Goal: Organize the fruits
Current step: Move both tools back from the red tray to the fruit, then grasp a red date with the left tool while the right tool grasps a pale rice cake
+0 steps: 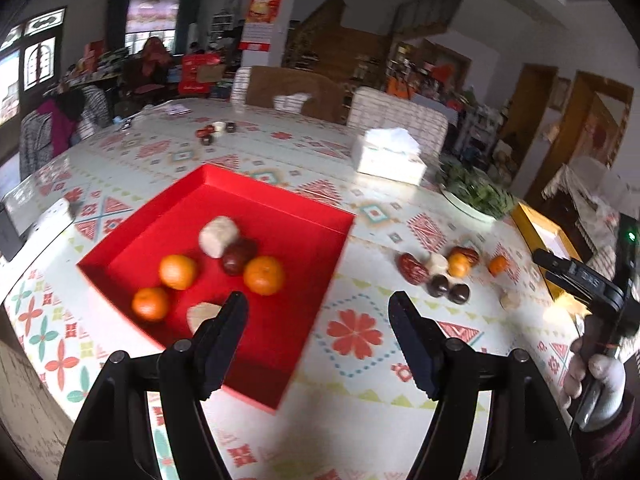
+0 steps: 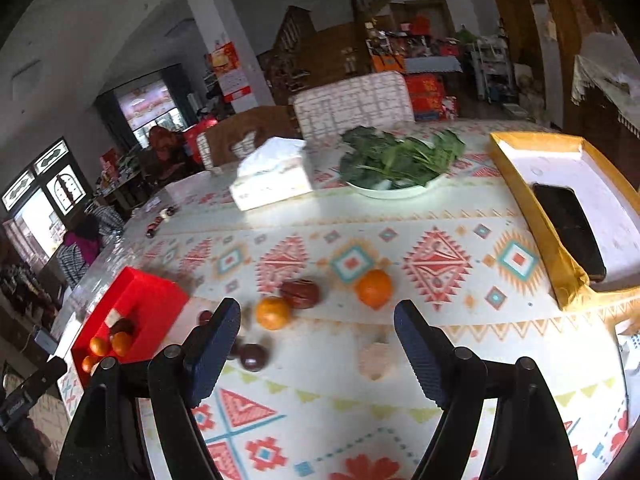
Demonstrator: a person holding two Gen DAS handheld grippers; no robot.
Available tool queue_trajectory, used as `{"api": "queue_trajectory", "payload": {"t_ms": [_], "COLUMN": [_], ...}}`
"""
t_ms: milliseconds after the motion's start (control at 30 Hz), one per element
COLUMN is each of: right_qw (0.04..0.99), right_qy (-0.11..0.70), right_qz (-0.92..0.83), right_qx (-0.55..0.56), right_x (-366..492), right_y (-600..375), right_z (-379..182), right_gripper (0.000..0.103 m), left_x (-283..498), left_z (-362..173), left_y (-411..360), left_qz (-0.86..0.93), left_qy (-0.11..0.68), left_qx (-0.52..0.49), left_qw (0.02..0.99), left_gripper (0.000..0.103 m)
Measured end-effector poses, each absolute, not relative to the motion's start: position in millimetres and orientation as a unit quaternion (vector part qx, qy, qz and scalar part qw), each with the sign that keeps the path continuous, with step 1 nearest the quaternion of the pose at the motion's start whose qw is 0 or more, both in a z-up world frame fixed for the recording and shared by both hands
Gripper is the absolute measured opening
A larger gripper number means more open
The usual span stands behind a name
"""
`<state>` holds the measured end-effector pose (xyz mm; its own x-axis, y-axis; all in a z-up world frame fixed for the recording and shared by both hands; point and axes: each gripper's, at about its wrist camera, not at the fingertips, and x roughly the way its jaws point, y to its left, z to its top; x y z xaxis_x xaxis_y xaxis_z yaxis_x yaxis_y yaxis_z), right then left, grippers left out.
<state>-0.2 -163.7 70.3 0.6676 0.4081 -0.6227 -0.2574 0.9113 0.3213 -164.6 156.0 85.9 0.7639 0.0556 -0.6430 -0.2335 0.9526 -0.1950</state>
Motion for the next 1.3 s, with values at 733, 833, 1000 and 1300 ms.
{"api": "queue_trajectory", "payload": {"t_ms": [733, 833, 1000, 1300], "right_qw": [0.88, 0.881, 0.879, 0.865], "right_qy": [0.441, 0.44, 0.44, 0.444], "right_qz": [0.164, 0.162, 0.167, 0.196], "right_qx": [0.059, 0.068, 0.081, 0.127], "right_x": [23, 22, 20, 24], "right_y": [-159, -162, -166, -178], "right_z": [11, 11, 11, 8], "right_gripper": [0.032, 0.032, 0.032, 0.032], "left_x": [-64, -53, -36, 1], "left_z": [45, 41, 34, 20], "left_y": [95, 90, 93, 113], "left_qz": [0.017, 0.012, 0.013, 0.041], "left_qy": [0.402, 0.403, 0.41, 0.431], "left_qx": [-0.1, -0.105, -0.134, -0.209], "left_qw": [0.91, 0.909, 0.902, 0.877], "left_gripper": [0.072, 0.072, 0.062, 0.042]}}
